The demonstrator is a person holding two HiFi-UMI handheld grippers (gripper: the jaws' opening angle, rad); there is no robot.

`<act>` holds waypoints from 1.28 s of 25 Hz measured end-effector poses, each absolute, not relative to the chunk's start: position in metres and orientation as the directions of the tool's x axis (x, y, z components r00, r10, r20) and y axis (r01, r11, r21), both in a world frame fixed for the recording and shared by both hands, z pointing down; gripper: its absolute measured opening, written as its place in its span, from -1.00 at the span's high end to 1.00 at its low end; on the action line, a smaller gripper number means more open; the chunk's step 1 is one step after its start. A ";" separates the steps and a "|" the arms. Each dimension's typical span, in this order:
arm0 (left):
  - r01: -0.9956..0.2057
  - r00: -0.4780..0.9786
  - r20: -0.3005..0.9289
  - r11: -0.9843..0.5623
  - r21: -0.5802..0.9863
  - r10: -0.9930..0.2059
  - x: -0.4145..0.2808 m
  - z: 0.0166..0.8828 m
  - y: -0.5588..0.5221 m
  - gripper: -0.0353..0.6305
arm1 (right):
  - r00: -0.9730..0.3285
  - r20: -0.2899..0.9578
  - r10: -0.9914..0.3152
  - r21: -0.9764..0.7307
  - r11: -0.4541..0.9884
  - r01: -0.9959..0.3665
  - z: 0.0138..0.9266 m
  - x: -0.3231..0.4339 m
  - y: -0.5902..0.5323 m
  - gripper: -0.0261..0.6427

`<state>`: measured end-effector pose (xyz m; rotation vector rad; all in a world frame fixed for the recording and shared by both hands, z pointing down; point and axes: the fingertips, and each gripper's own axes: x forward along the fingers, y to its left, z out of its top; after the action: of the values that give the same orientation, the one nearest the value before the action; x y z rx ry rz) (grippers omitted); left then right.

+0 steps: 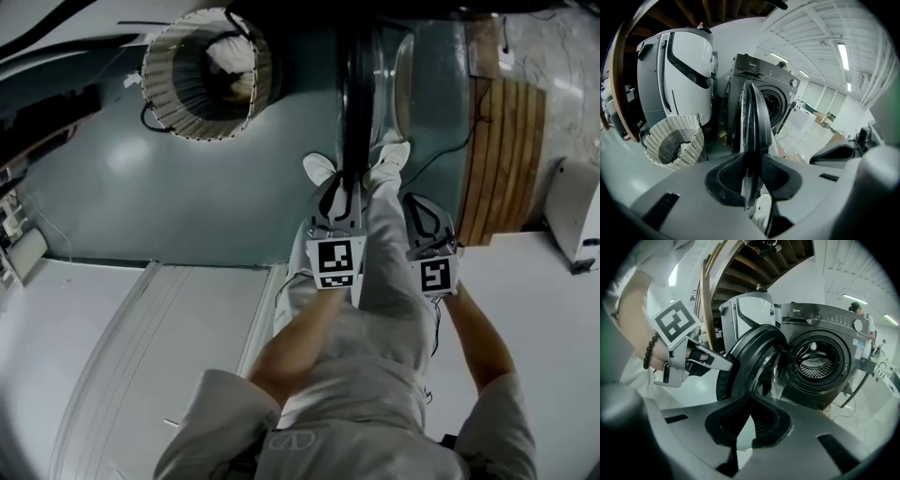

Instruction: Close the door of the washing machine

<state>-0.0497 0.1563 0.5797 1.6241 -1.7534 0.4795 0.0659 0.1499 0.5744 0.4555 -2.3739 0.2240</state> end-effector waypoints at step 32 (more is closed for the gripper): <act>-0.893 0.205 0.777 0.211 0.397 -0.595 0.080 0.589 0.085 0.47 | -0.678 0.652 -0.338 -0.052 0.873 -0.485 0.629 0.141 0.140 0.59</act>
<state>0.0798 0.0849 0.5893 1.4843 -1.4901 0.3772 0.1408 0.1396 0.6286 0.5910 -2.3772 0.2897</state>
